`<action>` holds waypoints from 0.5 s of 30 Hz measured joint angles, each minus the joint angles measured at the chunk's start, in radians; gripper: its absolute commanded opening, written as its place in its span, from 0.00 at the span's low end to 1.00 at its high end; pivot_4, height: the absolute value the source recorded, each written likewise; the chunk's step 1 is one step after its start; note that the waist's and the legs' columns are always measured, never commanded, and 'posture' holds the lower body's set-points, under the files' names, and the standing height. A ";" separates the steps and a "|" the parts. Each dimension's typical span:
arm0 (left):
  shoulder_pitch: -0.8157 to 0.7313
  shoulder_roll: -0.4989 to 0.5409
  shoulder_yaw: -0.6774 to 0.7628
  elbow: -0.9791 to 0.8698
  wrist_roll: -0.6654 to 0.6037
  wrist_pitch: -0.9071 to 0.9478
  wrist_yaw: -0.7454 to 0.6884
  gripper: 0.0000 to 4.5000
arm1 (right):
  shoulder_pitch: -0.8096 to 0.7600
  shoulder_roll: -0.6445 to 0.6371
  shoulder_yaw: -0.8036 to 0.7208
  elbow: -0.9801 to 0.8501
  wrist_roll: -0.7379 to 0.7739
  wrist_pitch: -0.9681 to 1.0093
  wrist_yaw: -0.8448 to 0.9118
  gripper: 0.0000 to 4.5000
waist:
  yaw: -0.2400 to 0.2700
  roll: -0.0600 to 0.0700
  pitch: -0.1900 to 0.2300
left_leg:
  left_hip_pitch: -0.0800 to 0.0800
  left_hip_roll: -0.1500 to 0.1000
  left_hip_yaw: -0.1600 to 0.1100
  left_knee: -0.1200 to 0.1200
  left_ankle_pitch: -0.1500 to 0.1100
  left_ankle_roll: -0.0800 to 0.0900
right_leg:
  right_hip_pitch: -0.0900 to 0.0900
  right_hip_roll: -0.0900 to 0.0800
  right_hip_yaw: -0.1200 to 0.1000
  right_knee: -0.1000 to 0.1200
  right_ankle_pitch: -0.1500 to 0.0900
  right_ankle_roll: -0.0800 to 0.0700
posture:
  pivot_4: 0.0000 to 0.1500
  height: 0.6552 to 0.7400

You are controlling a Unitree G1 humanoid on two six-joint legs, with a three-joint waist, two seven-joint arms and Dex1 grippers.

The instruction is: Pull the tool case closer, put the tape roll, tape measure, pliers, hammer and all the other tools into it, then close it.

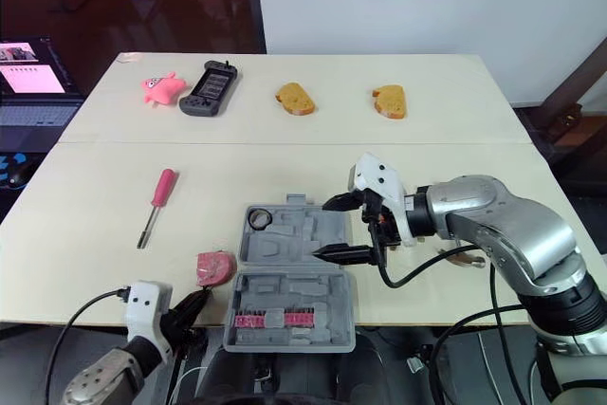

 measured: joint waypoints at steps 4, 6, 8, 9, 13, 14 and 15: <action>0.062 0.040 0.011 -0.001 0.012 -0.055 -0.032 0.00 | -0.004 0.015 0.001 0.002 0.000 -0.001 -0.004 1.00 | -0.009 0.000 0.000 | 0.000 0.000 0.000 -0.001 0.000 0.000 | 0.000 0.000 0.000 -0.001 0.000 0.000 | 1.00 0.75; 0.085 0.045 0.014 0.000 0.014 -0.077 -0.043 0.00 | -0.005 0.020 0.002 0.003 -0.001 -0.001 -0.004 1.00 | -0.009 0.000 0.000 | 0.000 0.000 0.000 -0.001 0.000 0.000 | -0.001 0.000 0.000 -0.001 0.000 0.000 | 1.00 0.75; 0.093 0.048 0.015 0.004 0.017 -0.090 -0.050 0.00 | -0.008 0.026 0.003 0.004 -0.002 -0.001 -0.004 1.00 | -0.008 0.001 0.000 | 0.000 0.000 0.000 -0.001 0.000 0.000 | -0.001 0.000 0.000 -0.001 0.000 0.000 | 1.00 0.75; 0.095 0.048 0.014 0.008 0.020 -0.099 -0.054 0.00 | -0.010 0.029 0.003 0.004 -0.003 -0.002 -0.004 1.00 | -0.007 0.000 0.000 | 0.000 0.000 0.000 -0.001 0.000 0.000 | -0.001 0.000 0.000 -0.001 0.000 0.000 | 1.00 0.75; 0.106 0.045 0.014 0.013 0.028 -0.119 -0.057 0.00 | -0.010 0.030 0.004 0.006 -0.011 -0.006 -0.003 1.00 | -0.008 0.000 0.000 | 0.000 0.000 0.000 -0.001 0.000 0.000 | -0.001 -0.003 0.000 -0.002 0.000 0.000 | 1.00 0.75; 0.111 0.043 0.014 0.013 0.030 -0.123 -0.056 0.00 | -0.010 0.030 0.004 0.007 -0.013 -0.008 -0.003 1.00 | -0.008 0.000 0.000 | 0.000 0.000 0.000 -0.001 0.000 0.000 | -0.001 -0.003 0.000 -0.002 0.000 0.000 | 1.00 0.75; 0.114 0.041 0.013 0.013 0.033 -0.126 -0.055 0.00 | -0.010 0.031 0.004 0.009 -0.017 -0.010 -0.002 1.00 | -0.008 0.000 0.000 | 0.000 0.000 0.000 -0.001 0.000 0.000 | -0.001 -0.002 0.000 -0.002 0.000 0.000 | 1.00 0.75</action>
